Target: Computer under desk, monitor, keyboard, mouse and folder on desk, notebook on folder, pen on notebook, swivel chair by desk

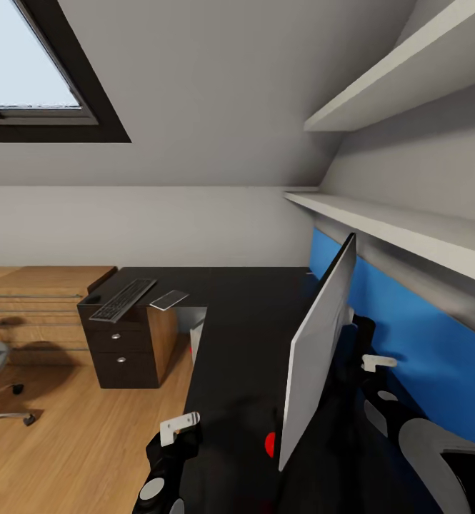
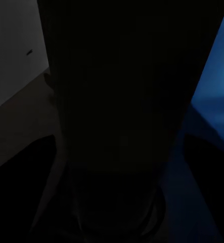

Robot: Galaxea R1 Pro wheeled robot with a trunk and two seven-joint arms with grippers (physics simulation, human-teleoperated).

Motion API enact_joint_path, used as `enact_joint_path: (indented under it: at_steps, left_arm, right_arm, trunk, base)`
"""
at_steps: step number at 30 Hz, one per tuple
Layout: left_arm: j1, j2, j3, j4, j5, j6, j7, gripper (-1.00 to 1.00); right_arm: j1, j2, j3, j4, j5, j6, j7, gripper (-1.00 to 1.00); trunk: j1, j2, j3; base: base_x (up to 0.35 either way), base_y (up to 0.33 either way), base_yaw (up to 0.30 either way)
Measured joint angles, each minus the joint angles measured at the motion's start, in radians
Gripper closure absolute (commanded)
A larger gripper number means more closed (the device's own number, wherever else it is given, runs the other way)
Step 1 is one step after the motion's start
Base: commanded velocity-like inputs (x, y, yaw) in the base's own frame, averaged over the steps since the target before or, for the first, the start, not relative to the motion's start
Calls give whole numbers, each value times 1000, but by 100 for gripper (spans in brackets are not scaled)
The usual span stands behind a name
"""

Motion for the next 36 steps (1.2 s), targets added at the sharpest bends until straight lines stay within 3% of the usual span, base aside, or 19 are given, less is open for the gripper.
enact_joint_path:
  at_steps: [17,18,36]
  left_arm:
    - [0,0,0,1,1,0,0,-100]
    - [0,0,0,1,1,0,0,-100]
    - [0,1,0,1,1,0,0,-100]
  right_arm:
    - [0,0,4,0,-1,-1,-4,100]
    - [0,0,1,0,0,-1,-5,-100]
    - [-1,0,-2,-2,5,-2,-8,-100]
  trunk:
    - [0,0,0]
    - [0,0,0]
    - [0,0,0]
  base:
    - [0,-37,0]
    - [0,0,0]
    - [0,0,0]
